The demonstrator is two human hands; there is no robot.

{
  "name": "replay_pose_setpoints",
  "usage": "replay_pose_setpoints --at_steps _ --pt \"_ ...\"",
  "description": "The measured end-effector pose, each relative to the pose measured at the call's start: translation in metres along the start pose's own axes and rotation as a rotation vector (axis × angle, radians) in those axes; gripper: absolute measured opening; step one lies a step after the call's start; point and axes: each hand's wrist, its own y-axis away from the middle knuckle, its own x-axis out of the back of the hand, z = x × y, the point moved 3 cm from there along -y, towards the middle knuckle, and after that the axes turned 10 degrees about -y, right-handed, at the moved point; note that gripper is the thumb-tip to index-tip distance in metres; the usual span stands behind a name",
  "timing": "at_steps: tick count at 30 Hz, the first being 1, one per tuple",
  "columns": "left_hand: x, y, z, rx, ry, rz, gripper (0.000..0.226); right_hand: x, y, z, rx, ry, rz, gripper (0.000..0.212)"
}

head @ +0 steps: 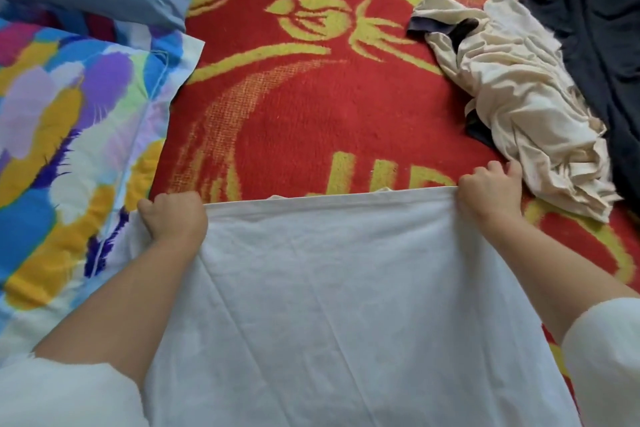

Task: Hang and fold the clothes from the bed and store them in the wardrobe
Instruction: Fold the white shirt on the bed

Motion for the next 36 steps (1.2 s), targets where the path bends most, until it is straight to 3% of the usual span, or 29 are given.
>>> replay_pose_setpoints --at_steps 3,10,13,16,18,21,24,27,30,33,36 --pt "-0.011 -0.013 0.005 0.028 0.036 0.028 0.031 -0.019 -0.007 0.003 0.007 -0.106 0.181 0.033" --pt "-0.018 -0.016 0.014 0.055 0.064 0.068 0.031 -0.031 -0.008 0.001 -0.027 -0.173 0.207 0.013" --pt "-0.012 -0.013 0.014 0.073 0.087 0.087 0.03 -0.026 -0.014 -0.001 -0.084 -0.124 0.264 0.023" --pt "-0.01 0.003 0.013 0.116 0.279 0.161 0.031 -0.017 -0.01 0.0 -0.174 -0.162 0.162 0.047" --pt "-0.013 0.024 0.015 0.1 0.412 0.201 0.042 -0.018 0.008 0.003 -0.184 -0.257 0.098 0.049" --pt "-0.024 0.078 0.036 -0.12 0.486 0.307 0.059 -0.026 0.064 0.012 -0.265 -0.478 0.125 0.055" --pt "-0.039 0.147 0.07 -0.396 0.51 0.489 0.053 -0.032 0.138 0.025 -0.407 -0.686 0.186 0.059" --pt "-0.054 0.215 0.101 -0.553 0.501 0.478 0.05 -0.038 0.202 0.049 -0.616 -0.884 0.098 0.07" --pt "-0.071 0.265 0.124 -0.676 0.401 0.364 0.054 -0.051 0.252 0.075 -0.779 -1.007 0.017 0.053" --pt "-0.085 0.285 0.131 -0.707 0.331 0.275 0.057 -0.067 0.285 0.088 -0.782 -1.15 -0.107 0.024" --pt "-0.094 0.289 0.131 -0.693 0.31 0.263 0.06 -0.077 0.304 0.1 -0.769 -1.192 -0.122 0.005"
